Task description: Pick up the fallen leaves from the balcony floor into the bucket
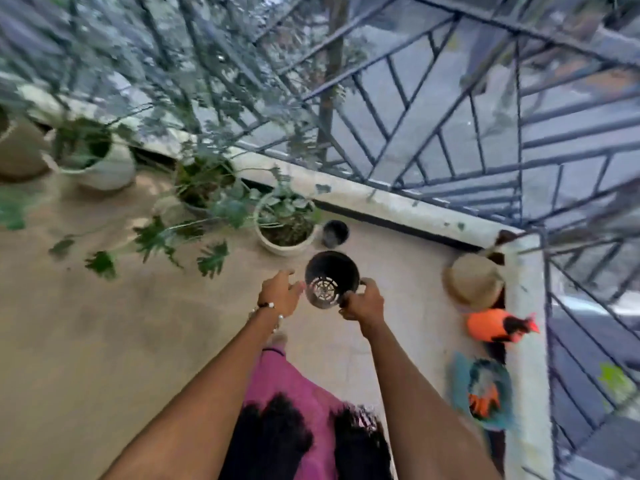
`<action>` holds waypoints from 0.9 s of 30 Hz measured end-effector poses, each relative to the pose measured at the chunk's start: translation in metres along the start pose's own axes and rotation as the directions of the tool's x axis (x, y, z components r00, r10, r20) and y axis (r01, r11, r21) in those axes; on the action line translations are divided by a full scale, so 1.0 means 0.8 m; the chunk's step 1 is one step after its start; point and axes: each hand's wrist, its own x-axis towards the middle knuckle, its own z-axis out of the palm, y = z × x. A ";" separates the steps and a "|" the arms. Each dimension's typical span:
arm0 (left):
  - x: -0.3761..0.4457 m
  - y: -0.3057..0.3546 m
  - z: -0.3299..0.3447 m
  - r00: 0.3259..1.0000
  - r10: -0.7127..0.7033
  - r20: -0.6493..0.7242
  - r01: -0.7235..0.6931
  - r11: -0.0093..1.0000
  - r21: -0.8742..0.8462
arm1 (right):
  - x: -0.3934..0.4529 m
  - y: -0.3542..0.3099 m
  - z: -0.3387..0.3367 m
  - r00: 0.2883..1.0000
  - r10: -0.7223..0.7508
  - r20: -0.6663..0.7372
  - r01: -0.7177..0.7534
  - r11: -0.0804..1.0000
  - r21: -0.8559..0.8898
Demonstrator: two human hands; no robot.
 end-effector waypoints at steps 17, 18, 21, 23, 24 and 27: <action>0.372 0.111 0.142 0.987 -0.049 0.150 -0.010 0.930 0.369 | 0.426 0.056 -0.013 0.915 0.397 -0.076 -0.347 0.869 0.354; 0.396 0.102 0.157 0.987 -0.050 0.155 -0.012 0.926 0.376 | 0.457 0.070 -0.003 0.913 0.400 -0.079 -0.352 0.871 0.344; 0.469 0.062 0.206 0.987 -0.063 0.150 -0.001 0.918 0.397 | 0.551 0.115 0.038 0.916 0.392 -0.082 -0.351 0.885 0.305; 0.510 0.034 0.240 0.988 -0.085 0.126 0.033 0.930 0.366 | 0.608 0.145 0.066 0.918 0.390 -0.077 -0.353 0.888 0.294; 0.529 0.020 0.257 0.990 -0.090 0.111 0.046 0.937 0.345 | 0.635 0.159 0.078 0.917 0.391 -0.080 -0.353 0.887 0.296; 0.570 -0.011 0.300 0.990 -0.101 0.094 0.068 0.950 0.304 | 0.693 0.189 0.106 0.918 0.389 -0.082 -0.346 0.883 0.317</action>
